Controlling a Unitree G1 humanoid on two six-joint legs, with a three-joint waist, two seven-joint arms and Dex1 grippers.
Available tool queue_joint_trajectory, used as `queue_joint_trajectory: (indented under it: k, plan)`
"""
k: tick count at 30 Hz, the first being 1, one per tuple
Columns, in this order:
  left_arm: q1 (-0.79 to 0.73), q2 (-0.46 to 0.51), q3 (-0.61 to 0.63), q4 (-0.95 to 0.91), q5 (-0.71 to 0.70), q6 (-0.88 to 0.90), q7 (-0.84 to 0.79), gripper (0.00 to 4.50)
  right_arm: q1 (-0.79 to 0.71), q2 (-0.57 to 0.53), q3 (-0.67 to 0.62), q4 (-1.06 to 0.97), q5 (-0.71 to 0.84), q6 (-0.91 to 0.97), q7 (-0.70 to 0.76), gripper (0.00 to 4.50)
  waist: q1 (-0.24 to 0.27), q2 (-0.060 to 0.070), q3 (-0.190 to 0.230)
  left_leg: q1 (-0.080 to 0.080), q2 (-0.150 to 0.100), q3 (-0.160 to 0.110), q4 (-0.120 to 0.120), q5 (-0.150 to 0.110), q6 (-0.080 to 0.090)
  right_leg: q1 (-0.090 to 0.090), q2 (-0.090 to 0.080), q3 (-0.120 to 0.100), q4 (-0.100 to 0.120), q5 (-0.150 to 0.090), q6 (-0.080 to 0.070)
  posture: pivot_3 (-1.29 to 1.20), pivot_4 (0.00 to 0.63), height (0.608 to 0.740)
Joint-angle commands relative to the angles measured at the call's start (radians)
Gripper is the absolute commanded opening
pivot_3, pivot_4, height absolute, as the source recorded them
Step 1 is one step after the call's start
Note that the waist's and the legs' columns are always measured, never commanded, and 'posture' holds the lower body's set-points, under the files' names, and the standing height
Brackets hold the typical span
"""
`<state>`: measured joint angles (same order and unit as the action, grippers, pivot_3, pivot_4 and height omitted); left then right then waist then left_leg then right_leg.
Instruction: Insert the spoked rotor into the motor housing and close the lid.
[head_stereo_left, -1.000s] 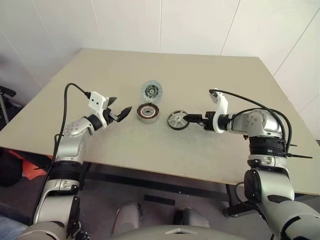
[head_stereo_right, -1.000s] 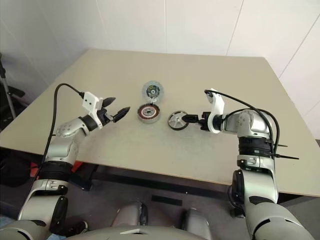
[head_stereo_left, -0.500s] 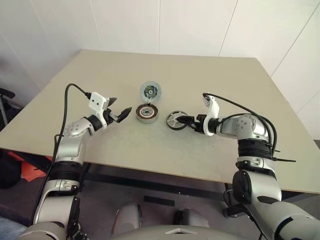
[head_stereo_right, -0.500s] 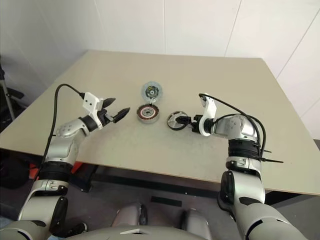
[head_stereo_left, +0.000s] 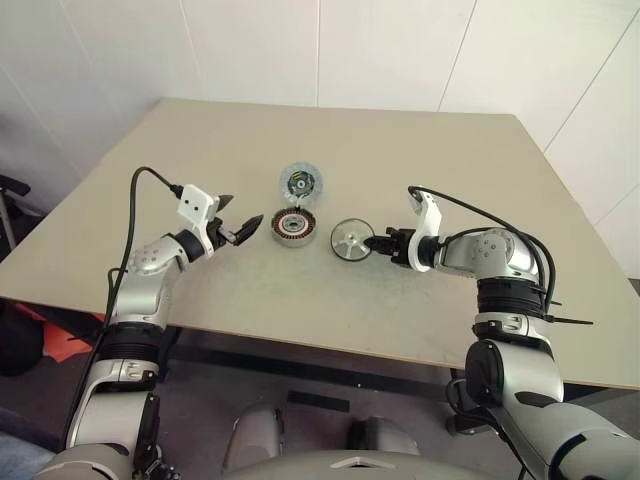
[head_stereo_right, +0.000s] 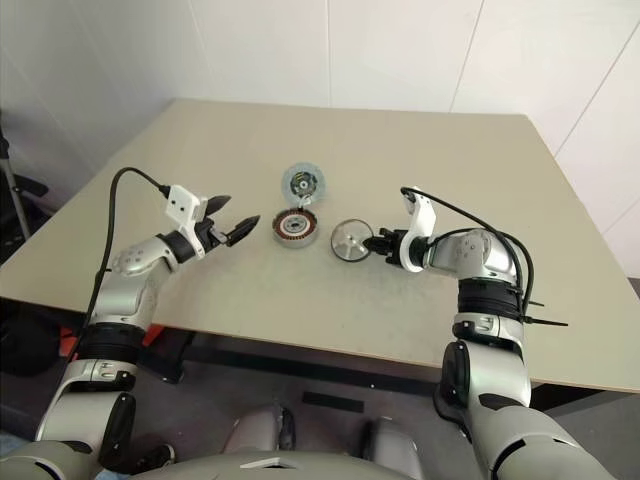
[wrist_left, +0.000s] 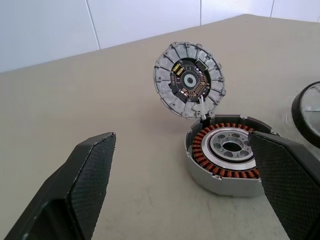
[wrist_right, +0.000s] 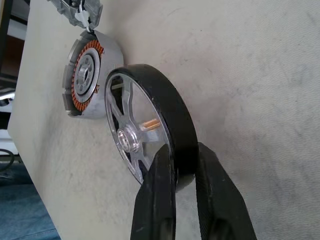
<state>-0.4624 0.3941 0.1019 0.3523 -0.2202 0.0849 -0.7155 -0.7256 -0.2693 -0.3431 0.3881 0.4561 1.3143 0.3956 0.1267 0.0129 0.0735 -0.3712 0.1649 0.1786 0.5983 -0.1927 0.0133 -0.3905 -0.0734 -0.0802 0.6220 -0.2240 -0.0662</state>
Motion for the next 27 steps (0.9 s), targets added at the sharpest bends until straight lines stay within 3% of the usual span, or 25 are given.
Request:
queue_joint_trajectory:
  k: [1, 10, 19, 27]
  plan:
    - [-0.015, 0.010, 0.001, -0.008, -0.001, -0.020, -0.001, 4.50, -0.050, -0.004, -0.038, -0.004, 0.037, -0.012, -0.005, 0.24, 0.000, 0.000, 0.000, 0.000, 0.000, 0.000, 0.000, 0.000, 0.000, 0.000, 0.000, 0.000, 0.000, 0.000, 0.000, 0.00, 0.000, 0.740]
    - [-0.007, 0.005, -0.004, -0.009, 0.001, -0.022, -0.001, 4.50, -0.189, -0.023, -0.166, 0.131, 0.056, -0.041, -0.081, 0.24, -0.001, 0.000, 0.000, 0.000, 0.000, 0.000, 0.000, 0.000, 0.000, -0.001, 0.000, 0.000, 0.000, 0.000, 0.000, 0.00, 0.000, 0.740]
    - [-0.014, -0.007, -0.020, 0.006, 0.006, -0.034, 0.003, 4.50, -0.327, -0.120, -0.110, 0.623, -0.088, -0.481, -0.110, 0.24, -0.002, 0.000, 0.000, -0.003, 0.000, 0.000, 0.000, 0.000, 0.000, -0.003, 0.000, 0.000, 0.000, 0.000, -0.001, 0.00, 0.000, 0.740]
    - [0.016, -0.003, -0.022, -0.024, 0.003, -0.028, 0.003, 4.50, -0.403, -0.198, -0.105, 0.794, -0.109, -0.641, -0.096, 0.24, -0.002, 0.000, 0.000, -0.012, 0.000, 0.000, 0.001, -0.001, 0.002, -0.012, 0.000, 0.000, 0.001, 0.000, -0.002, 0.00, 0.000, 0.740]
